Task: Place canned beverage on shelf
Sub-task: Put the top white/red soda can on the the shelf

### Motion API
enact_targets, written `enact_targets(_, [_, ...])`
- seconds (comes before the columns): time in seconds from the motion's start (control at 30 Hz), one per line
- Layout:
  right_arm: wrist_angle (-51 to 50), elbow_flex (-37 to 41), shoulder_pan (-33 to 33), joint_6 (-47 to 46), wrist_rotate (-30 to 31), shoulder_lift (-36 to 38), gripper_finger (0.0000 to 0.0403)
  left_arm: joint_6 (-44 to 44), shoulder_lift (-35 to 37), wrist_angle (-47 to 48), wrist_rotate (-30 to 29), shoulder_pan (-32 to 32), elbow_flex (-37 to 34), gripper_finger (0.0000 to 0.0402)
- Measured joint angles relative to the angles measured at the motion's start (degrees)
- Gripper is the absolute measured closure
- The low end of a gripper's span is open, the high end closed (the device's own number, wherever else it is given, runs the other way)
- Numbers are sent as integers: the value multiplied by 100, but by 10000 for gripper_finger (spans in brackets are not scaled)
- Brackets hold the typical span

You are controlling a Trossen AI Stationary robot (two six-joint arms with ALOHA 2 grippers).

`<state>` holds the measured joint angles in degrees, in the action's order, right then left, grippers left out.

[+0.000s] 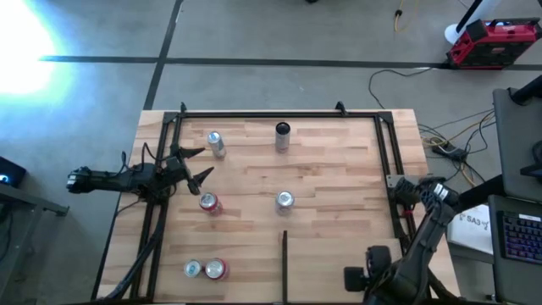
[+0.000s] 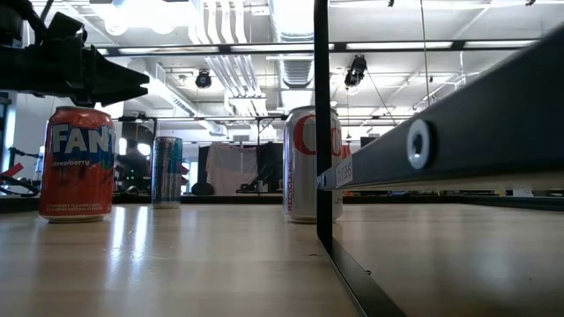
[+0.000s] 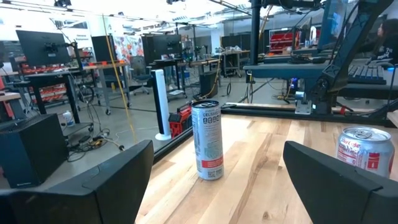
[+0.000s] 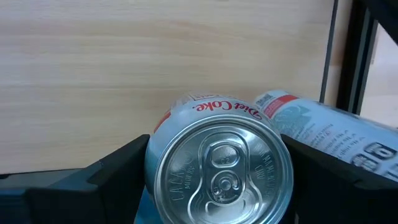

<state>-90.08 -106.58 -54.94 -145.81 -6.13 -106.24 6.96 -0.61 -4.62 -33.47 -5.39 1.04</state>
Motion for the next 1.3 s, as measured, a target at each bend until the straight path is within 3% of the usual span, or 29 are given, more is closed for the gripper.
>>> enact_targets(0.93, [126, 4, -31, 115, 149, -65, 94, 0, 1, 2, 1, 0, 0, 58])
enact_targets(1.3, [146, 6, -32, 137, 108, -67, 70, -1, 1, 2, 0, -1, 0, 58])
